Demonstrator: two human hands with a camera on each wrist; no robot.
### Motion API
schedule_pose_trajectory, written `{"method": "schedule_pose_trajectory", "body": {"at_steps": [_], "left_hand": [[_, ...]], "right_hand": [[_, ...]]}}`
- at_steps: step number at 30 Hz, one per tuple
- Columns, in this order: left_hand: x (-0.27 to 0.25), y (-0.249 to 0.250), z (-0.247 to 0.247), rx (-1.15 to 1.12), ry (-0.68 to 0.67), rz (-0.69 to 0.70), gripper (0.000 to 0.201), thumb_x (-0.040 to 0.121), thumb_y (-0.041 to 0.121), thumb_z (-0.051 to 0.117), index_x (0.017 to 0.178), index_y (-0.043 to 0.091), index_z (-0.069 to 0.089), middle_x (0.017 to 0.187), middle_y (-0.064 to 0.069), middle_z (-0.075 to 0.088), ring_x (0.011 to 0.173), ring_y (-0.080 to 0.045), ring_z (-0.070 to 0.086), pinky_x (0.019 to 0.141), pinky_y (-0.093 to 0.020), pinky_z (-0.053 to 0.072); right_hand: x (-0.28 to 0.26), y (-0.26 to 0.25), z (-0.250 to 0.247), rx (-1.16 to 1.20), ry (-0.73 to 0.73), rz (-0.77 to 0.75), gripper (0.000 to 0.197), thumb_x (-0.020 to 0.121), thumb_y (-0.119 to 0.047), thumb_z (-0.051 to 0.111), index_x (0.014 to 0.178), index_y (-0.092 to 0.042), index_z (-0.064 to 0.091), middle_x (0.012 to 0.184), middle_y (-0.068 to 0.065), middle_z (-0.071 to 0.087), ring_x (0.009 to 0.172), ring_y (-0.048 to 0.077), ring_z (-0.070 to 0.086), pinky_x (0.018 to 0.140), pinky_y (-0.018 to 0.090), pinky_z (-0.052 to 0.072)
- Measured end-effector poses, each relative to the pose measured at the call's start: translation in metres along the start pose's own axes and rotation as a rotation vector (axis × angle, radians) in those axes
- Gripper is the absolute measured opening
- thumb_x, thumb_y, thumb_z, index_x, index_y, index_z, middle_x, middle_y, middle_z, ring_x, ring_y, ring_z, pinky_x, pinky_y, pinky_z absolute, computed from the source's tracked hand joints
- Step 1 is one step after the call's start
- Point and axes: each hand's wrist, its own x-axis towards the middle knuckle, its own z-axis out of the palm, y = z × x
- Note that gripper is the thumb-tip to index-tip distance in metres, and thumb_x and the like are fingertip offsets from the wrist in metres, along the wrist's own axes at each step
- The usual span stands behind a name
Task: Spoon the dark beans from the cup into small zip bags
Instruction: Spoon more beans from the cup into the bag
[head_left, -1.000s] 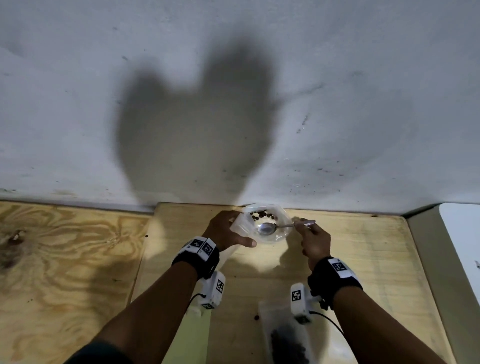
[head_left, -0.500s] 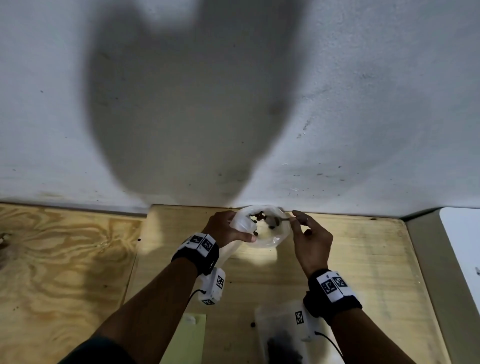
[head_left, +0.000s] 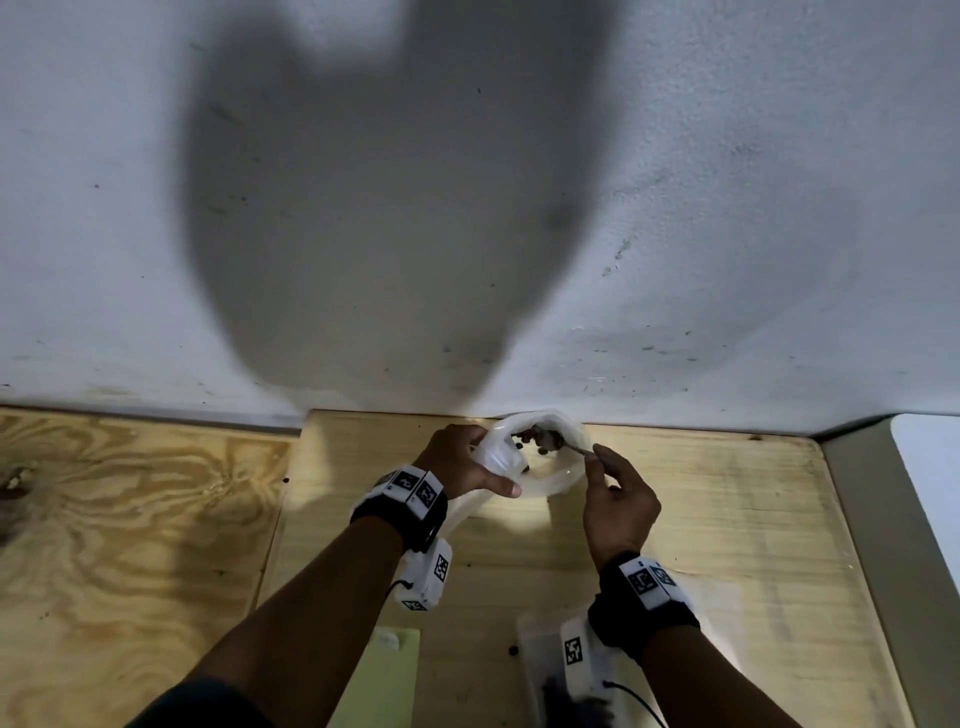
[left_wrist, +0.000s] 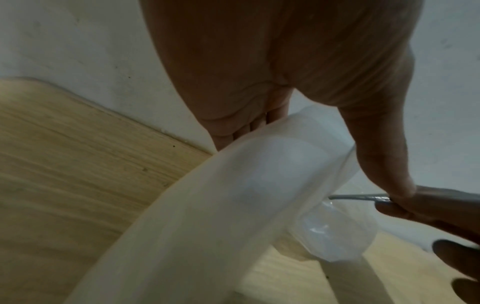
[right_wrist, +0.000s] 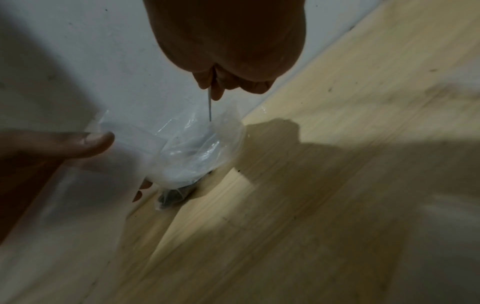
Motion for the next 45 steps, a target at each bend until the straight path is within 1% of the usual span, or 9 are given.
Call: {"method": "schedule_pose_trajectory", "body": {"at_steps": [4,8,13,19,25,32,35,38,45], "left_hand": [[-0.004,0.0,0.005,0.036,0.007,0.056,0.079,0.038,0.059,0.087,0.107,0.025,0.067,0.102,0.01,0.068,0.095,-0.01,0.063,0.085,-0.033,0.055],[-0.007,-0.002,0.013,0.037,0.01,0.074,0.103,0.033,0.061,0.087,0.125,0.022,0.06,0.113,0.008,0.066,0.102,-0.01,0.062,0.091,-0.033,0.054],[-0.006,-0.006,0.011,0.017,0.028,0.04,0.101,0.034,0.064,0.086,0.124,0.024,0.06,0.114,0.009,0.066,0.102,-0.011,0.062,0.09,-0.031,0.054],[-0.001,-0.005,0.0,0.045,0.017,0.022,0.104,0.037,0.065,0.086,0.127,0.023,0.057,0.121,0.007,0.063,0.108,-0.013,0.059,0.092,-0.033,0.051],[0.0,0.003,-0.004,0.088,0.021,0.037,0.107,0.043,0.054,0.091,0.136,0.019,0.051,0.134,0.002,0.057,0.121,-0.017,0.053,0.102,-0.034,0.046],[-0.004,0.005,-0.001,0.096,0.035,0.061,0.107,0.048,0.048,0.093,0.139,0.018,0.048,0.138,0.001,0.055,0.126,-0.019,0.052,0.104,-0.035,0.045],[-0.005,0.009,0.0,0.107,0.041,0.062,0.098,0.052,0.046,0.092,0.137,0.017,0.05,0.134,0.002,0.057,0.123,-0.019,0.053,0.097,-0.029,0.044],[-0.006,0.008,0.001,0.077,0.053,0.064,0.085,0.053,0.044,0.092,0.126,0.022,0.057,0.121,0.006,0.062,0.111,-0.015,0.058,0.084,-0.023,0.043],[-0.005,-0.001,-0.002,-0.066,0.079,0.003,0.084,0.04,0.055,0.091,0.115,0.031,0.062,0.112,0.014,0.065,0.104,-0.008,0.061,0.08,-0.021,0.046]], "right_hand": [[0.001,0.004,0.008,0.051,-0.076,0.033,0.008,0.089,-0.014,0.073,0.094,-0.017,0.078,0.092,-0.007,0.075,0.084,-0.01,0.065,0.073,0.008,0.047],[0.002,0.005,0.018,0.097,-0.097,0.115,0.008,0.085,-0.012,0.074,0.088,-0.017,0.079,0.091,-0.007,0.077,0.09,0.007,0.07,0.083,0.024,0.052],[0.012,0.003,0.018,0.188,-0.089,0.274,0.014,0.078,-0.008,0.075,0.076,-0.022,0.08,0.086,-0.008,0.078,0.087,0.01,0.07,0.085,0.03,0.052],[0.024,-0.005,-0.01,0.231,-0.074,0.318,0.014,0.079,-0.005,0.074,0.075,-0.017,0.08,0.067,-0.002,0.069,0.054,0.009,0.051,0.058,0.025,0.041],[0.03,-0.03,-0.039,0.286,-0.15,0.288,0.007,0.085,-0.003,0.069,0.086,-0.005,0.076,0.075,0.002,0.075,0.044,0.014,0.036,0.039,0.022,0.028],[0.026,-0.059,-0.033,0.234,-0.276,0.071,0.006,0.083,0.003,0.069,0.083,0.002,0.075,0.076,-0.001,0.075,0.047,0.005,0.05,0.047,0.017,0.037],[0.02,-0.063,-0.027,0.086,-0.386,-0.174,0.011,0.082,0.001,0.075,0.081,-0.009,0.078,0.079,-0.008,0.077,0.065,0.003,0.067,0.061,0.015,0.047],[0.014,-0.066,-0.025,0.009,-0.46,-0.293,0.018,0.083,-0.004,0.078,0.086,-0.022,0.078,0.077,-0.018,0.075,0.055,-0.003,0.058,0.057,0.011,0.04],[0.019,-0.047,-0.038,0.097,-0.125,-0.184,0.01,0.084,-0.004,0.074,0.082,-0.014,0.075,0.077,-0.013,0.074,0.07,0.003,0.065,0.064,0.018,0.049]]}}
